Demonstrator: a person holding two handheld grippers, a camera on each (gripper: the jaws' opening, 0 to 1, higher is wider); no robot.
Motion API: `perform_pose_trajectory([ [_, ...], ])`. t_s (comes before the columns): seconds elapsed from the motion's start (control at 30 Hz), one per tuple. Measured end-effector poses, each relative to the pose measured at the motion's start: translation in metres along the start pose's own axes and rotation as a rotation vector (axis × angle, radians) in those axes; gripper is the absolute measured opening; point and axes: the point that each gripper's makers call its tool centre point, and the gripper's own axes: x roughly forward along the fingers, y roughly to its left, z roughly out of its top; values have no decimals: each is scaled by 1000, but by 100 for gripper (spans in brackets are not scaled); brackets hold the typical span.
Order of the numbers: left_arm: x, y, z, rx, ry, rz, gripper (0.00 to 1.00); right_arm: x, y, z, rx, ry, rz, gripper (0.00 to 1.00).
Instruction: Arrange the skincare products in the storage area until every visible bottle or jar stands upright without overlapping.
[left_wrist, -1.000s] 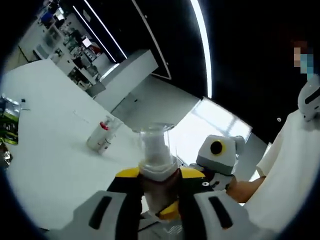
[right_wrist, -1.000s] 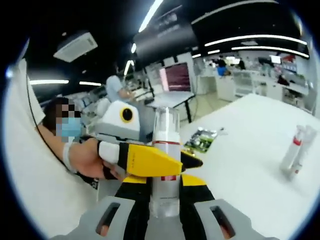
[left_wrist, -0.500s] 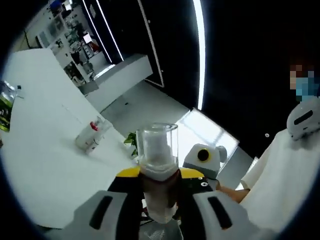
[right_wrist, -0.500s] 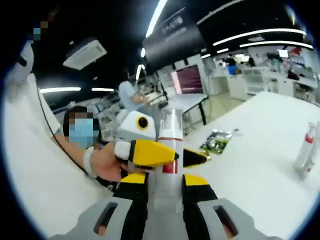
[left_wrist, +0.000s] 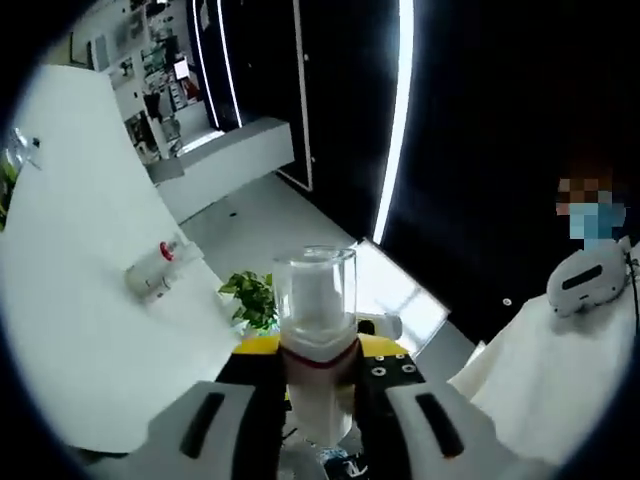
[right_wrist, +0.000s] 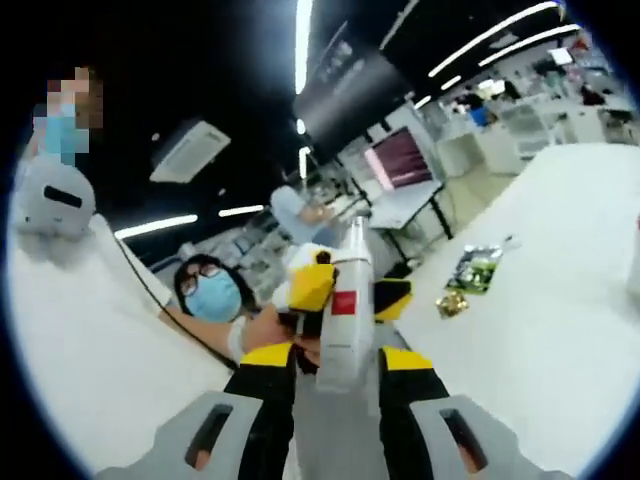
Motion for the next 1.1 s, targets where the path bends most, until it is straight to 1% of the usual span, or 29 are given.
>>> perform_pose_trajectory([
  [0.03,1,-6,-2,-5,9,-30,22,0,-3,0,-9,-2,-9,25],
  [0.07,1,-6,-3,17,17,-25,22,1,7,-3,13,11,41,25],
  [0.1,1,-8,-4,18,24,-33,22,1,7,-3,32,11,41,25],
  [0.17,2,-11,-7,16,39,-53,22,-1,12,-6,61,12,79,26],
  [0.27,5,-18,-16,13,85,-90,22,-1,17,-15,96,46,125,26],
  [0.33,6,-18,-21,14,106,-88,22,-1,17,-18,105,70,120,25],
  [0.37,6,-17,-22,22,107,-82,22,-2,15,-18,86,72,109,25],
  [0.4,6,-16,-21,26,108,-80,22,-2,15,-18,90,70,103,24],
  [0.43,6,-16,-21,25,107,-76,22,-3,5,-18,92,61,40,20],
  [0.47,6,-15,-20,31,104,-73,22,-2,9,-16,73,42,52,19],
  [0.53,5,-7,-17,54,91,-35,22,-2,0,-14,32,18,-11,19],
  [0.57,5,-2,-16,56,85,-5,22,-1,-5,-15,28,19,-43,18],
  [0.6,4,2,-15,66,81,18,22,-1,-6,-15,21,21,-56,18],
  [0.63,4,5,-14,77,74,35,22,0,-14,-12,-39,16,-108,18],
  [0.67,3,10,-13,91,75,64,21,0,-16,-12,-55,19,-125,18],
  [0.7,3,14,-14,92,79,87,21,0,-21,-12,-83,29,-169,18],
  [0.73,3,17,-14,99,79,102,21,0,-25,-12,-103,30,-195,18],
  [0.83,2,27,-13,132,83,160,20,3,-36,-13,-193,52,-309,18],
  [0.87,1,30,-12,142,84,179,20,4,-39,-13,-214,57,-334,18],
  [0.9,0,32,-11,148,80,195,19,4,-42,-12,-259,64,-365,18],
  [0.93,-1,34,-13,152,89,204,19,4,-46,-12,-322,89,-406,18],
  [1.0,-2,37,-12,166,92,224,19,4,-50,-11,-397,114,-456,18],
  [1.03,-2,36,-12,173,92,219,19,5,-50,-11,-409,119,-465,18],
  [1.1,-4,32,-11,219,95,206,18,8,-46,-12,-404,115,-451,18],
])
